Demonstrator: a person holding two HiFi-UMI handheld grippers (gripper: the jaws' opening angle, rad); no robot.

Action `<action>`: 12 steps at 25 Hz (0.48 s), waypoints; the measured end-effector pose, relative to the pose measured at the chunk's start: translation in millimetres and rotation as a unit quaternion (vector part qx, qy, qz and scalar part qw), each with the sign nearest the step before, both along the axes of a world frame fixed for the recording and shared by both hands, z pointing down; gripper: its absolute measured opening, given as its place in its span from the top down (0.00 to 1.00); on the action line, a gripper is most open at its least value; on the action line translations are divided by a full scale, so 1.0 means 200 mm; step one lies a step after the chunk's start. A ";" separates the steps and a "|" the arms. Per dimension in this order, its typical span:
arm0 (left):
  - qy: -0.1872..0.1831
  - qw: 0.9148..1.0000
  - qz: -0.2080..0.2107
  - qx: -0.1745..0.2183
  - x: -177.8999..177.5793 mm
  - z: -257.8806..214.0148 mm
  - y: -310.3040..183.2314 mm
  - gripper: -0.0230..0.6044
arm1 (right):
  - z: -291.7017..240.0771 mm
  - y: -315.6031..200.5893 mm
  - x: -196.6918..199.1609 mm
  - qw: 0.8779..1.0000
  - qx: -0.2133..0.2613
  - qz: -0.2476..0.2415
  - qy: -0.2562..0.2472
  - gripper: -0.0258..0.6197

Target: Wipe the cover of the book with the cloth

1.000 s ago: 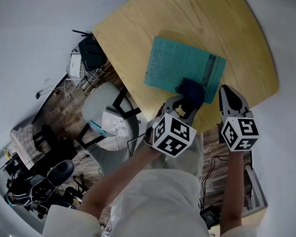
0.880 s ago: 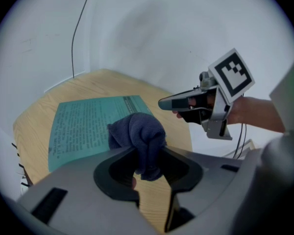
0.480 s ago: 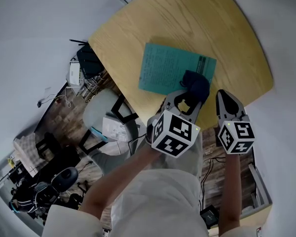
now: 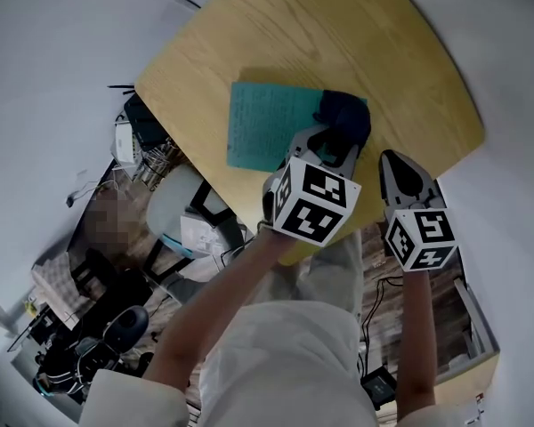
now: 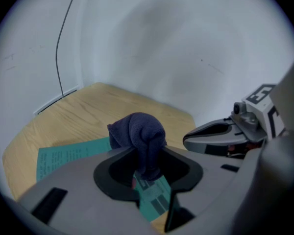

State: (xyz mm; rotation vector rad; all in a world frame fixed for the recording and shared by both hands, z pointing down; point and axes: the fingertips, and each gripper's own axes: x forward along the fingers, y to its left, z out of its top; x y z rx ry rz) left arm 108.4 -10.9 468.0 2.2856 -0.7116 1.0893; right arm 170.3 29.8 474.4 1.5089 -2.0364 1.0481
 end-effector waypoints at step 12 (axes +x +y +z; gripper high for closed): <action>-0.019 1.000 0.003 -0.014 0.02 0.12 -0.06 0.73 | 0.04 0.00 -0.05 1.000 -0.009 -0.013 -0.007 0.91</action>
